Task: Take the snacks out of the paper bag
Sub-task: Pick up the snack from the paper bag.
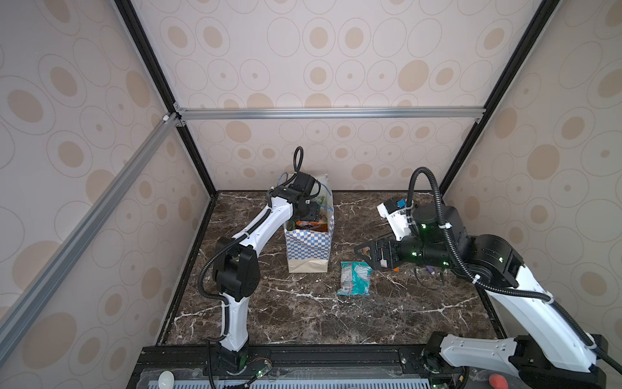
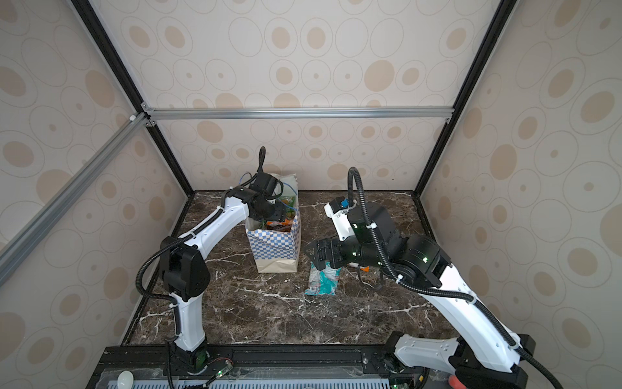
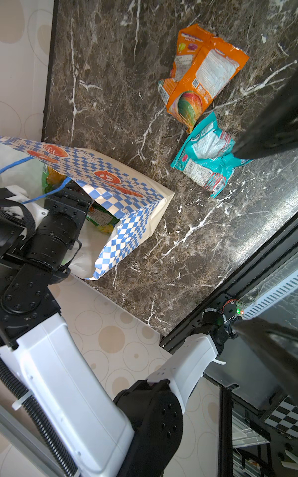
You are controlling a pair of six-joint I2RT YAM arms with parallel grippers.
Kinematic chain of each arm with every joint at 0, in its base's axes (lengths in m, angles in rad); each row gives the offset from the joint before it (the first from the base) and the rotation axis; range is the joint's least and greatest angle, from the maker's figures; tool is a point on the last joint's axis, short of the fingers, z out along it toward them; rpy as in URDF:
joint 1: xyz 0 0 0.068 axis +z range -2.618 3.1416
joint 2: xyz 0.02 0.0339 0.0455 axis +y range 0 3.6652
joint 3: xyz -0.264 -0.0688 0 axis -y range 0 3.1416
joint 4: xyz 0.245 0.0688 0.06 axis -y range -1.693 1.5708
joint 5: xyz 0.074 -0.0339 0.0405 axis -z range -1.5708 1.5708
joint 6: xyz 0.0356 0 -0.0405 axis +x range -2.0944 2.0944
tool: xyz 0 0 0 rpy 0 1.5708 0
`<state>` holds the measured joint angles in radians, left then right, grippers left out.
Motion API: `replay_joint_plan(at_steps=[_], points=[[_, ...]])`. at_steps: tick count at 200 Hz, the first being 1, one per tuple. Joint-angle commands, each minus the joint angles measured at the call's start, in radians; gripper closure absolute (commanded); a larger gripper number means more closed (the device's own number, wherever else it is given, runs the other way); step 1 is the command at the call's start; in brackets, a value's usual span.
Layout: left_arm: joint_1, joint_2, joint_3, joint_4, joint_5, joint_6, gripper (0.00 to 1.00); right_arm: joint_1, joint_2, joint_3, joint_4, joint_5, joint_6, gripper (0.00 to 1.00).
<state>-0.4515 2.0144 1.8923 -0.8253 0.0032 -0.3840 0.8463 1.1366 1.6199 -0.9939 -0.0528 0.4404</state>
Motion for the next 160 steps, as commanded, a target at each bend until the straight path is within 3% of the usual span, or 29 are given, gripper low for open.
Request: replay_joint_plan(at_steps=[1,57,160], points=[[0.004,0.023,-0.024,-0.01,-0.034,0.022,0.16,0.003,-0.01,-0.006,0.005,-0.001,0.001,0.0],[0.002,0.095,-0.052,-0.009,-0.048,0.032,0.02,0.003,-0.015,-0.01,0.004,0.005,-0.002,0.0],[-0.01,0.139,-0.26,0.018,0.027,0.04,0.02,0.003,0.011,-0.005,0.001,-0.006,-0.002,0.0]])
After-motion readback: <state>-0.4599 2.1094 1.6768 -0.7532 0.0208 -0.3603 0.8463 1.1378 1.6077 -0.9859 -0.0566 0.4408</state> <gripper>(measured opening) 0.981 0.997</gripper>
